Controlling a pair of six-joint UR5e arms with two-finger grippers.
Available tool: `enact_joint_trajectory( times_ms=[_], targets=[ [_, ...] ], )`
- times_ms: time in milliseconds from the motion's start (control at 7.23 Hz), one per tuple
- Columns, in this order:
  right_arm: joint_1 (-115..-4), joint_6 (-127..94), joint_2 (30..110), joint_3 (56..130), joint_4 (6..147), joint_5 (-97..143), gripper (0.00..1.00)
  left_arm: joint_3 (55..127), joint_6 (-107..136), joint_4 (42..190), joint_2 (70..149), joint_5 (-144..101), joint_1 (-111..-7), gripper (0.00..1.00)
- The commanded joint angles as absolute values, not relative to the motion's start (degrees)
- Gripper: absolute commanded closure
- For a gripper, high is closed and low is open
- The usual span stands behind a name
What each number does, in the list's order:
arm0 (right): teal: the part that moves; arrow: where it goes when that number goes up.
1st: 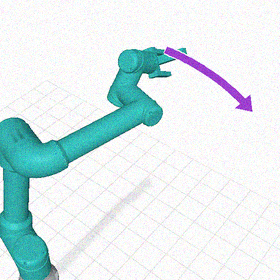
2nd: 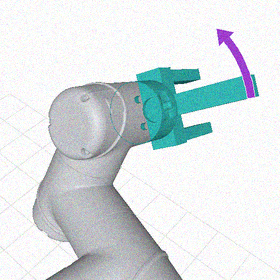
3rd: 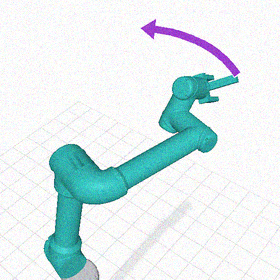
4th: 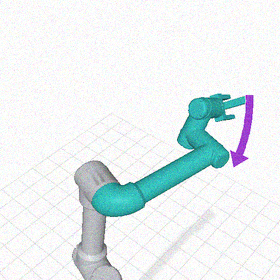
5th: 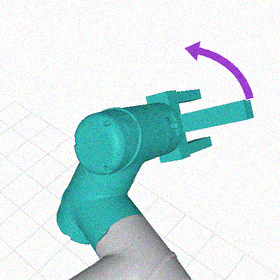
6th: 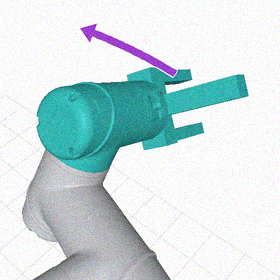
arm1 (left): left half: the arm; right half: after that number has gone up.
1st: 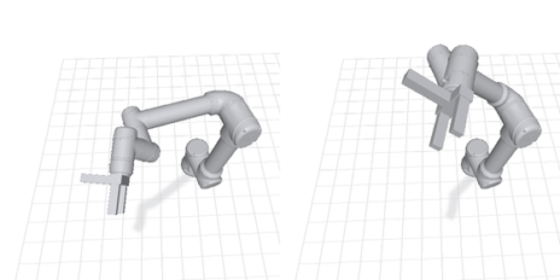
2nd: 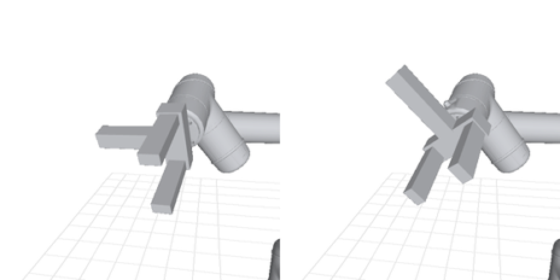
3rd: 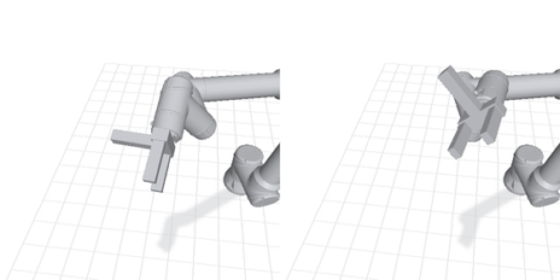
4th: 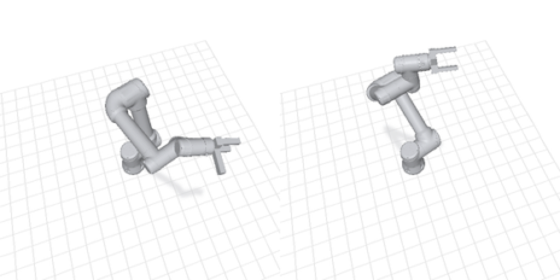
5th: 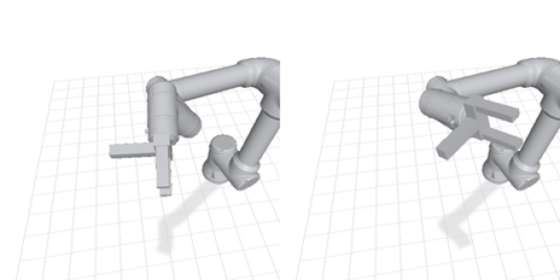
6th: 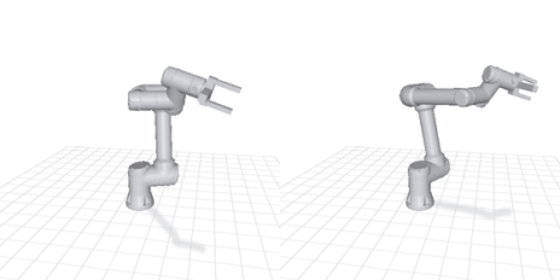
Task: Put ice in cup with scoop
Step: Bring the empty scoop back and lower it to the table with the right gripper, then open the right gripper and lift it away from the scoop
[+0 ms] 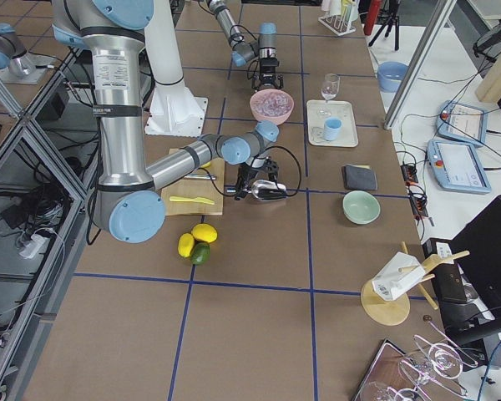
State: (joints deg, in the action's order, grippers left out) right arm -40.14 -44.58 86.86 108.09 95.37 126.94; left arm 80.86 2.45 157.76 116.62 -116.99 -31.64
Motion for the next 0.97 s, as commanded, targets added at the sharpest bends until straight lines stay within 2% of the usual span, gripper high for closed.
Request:
enact_joint_trajectory(
  times_ms=[0,554,830],
  targets=[
    [-41.73,-44.74,86.31,108.72,95.1,126.48,0.0,80.86,2.46,157.85,116.54,-117.07,-31.64,0.0],
    [-48.93,-44.12,86.49,121.44,95.01,120.67,0.0,81.82,2.81,157.85,116.46,-117.07,-31.9,0.0],
    [-54.99,-38.19,86.57,122.87,95.01,120.94,0.0,82.18,2.81,157.85,116.11,-116.98,-31.99,0.0]
  ],
)
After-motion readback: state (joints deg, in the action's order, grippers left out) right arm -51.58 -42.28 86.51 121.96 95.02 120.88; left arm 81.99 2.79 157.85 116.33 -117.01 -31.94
